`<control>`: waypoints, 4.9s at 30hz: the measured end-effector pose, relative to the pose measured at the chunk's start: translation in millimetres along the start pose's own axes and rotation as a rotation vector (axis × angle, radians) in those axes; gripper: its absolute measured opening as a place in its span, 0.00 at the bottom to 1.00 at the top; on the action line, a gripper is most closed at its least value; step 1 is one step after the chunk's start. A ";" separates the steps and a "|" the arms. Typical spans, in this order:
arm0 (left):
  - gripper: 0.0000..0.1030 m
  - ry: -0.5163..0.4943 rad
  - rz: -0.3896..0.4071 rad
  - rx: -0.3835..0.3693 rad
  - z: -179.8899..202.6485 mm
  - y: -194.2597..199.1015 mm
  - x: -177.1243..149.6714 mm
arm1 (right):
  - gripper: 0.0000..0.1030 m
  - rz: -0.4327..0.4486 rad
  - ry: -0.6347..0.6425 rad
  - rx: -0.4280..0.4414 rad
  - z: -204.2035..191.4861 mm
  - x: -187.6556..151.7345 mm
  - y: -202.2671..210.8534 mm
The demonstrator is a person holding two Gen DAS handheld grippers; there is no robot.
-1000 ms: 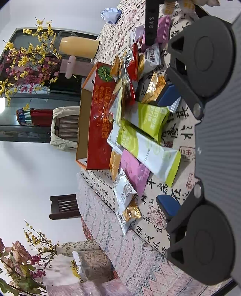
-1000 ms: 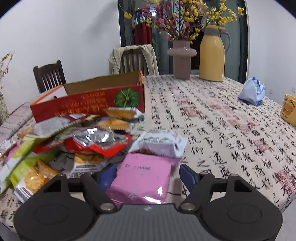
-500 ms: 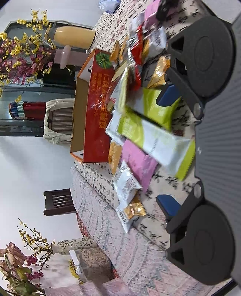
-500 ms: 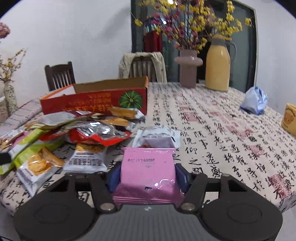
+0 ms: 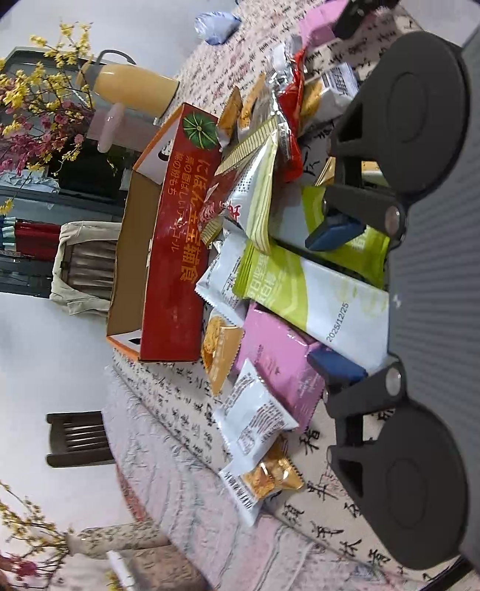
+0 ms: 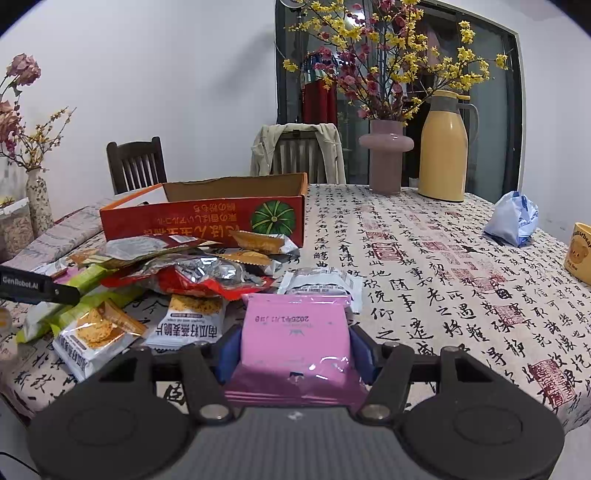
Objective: Organize snacks
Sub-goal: 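Grasp the pink packet with the right tool while the left tool grasps the green-white bar, then carry both packets into the cardboard box and open both tools to release, then move both tools back from the box toward the snack pile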
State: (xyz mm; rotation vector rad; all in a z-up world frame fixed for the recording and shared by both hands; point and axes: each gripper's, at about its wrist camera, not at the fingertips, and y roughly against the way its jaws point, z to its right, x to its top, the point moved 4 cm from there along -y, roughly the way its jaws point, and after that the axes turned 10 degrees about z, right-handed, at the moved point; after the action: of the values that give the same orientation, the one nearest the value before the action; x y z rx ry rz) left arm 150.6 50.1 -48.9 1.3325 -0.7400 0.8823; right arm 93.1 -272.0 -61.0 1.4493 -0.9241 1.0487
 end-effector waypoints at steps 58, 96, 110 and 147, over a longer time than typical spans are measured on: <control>0.37 -0.092 0.251 0.054 44.3 -24.6 139.7 | 0.59 0.172 0.036 0.033 -23.1 139.7 -84.7; 1.00 0.037 0.331 0.176 26.8 -124.2 182.0 | 1.00 0.086 -0.037 0.019 -26.3 154.9 -229.8; 1.00 -0.023 0.430 0.121 44.1 -40.4 186.0 | 1.00 0.239 -0.001 0.008 -24.0 187.0 -151.2; 1.00 0.003 0.269 0.190 -22.8 -13.7 27.0 | 1.00 -0.008 -0.053 -0.027 24.8 26.5 -41.1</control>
State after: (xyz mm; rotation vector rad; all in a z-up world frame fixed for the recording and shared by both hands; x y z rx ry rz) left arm 174.9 75.6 -34.9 1.4185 -0.8629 1.1925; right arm 143.1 -291.4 -49.5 1.4625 -0.9661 0.9927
